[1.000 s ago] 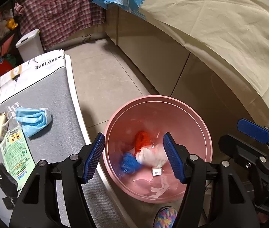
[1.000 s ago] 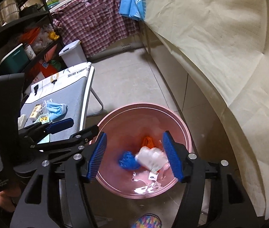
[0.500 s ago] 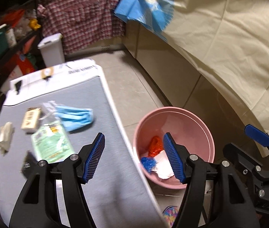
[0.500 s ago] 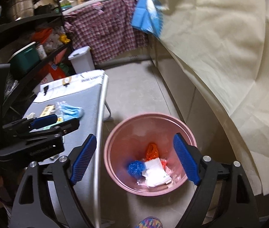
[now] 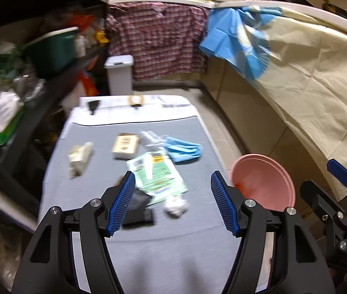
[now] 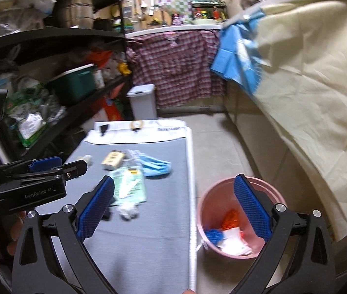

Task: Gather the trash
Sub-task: 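Move both open tools back over the table items, then grasp the crumpled white tissue with the right tool while the left tool grasps the black strap, then carry the tissue and black strap with both tools over the pink bucket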

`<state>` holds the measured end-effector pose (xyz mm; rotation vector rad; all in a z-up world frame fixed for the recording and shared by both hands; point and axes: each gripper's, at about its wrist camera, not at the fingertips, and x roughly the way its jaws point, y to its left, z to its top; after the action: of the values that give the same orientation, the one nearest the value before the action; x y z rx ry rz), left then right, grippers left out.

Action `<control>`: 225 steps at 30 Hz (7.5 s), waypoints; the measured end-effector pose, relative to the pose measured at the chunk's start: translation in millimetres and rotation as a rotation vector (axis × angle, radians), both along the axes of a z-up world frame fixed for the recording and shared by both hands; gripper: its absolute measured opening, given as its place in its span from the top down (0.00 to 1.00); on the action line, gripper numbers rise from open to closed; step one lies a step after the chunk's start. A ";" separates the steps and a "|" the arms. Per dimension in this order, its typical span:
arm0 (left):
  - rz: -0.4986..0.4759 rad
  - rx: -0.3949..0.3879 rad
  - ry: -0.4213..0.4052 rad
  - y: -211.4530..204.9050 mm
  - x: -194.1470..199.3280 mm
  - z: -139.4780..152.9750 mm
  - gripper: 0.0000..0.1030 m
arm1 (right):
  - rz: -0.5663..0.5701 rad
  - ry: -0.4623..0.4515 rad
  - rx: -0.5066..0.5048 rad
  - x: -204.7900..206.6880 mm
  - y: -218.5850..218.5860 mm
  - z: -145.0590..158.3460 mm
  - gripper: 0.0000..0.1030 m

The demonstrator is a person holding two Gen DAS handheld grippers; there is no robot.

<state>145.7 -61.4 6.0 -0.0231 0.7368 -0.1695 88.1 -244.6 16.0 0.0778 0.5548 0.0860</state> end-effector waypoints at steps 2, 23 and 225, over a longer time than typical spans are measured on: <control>0.026 0.008 -0.013 18.4 -10.2 2.6 0.39 | 0.027 -0.009 0.003 -3.9 18.1 2.5 0.06; 0.211 -0.004 -0.073 138.7 -84.7 9.1 0.39 | 0.221 -0.023 0.021 -39.6 142.9 11.0 0.06; -0.339 -0.099 -0.012 -165.9 58.2 -28.0 0.91 | -0.117 0.097 0.071 43.8 -132.0 -23.4 0.82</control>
<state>203.9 -227.3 -22.0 0.0085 0.7157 -0.5293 131.9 -376.6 -7.4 0.1846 0.6432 -0.0125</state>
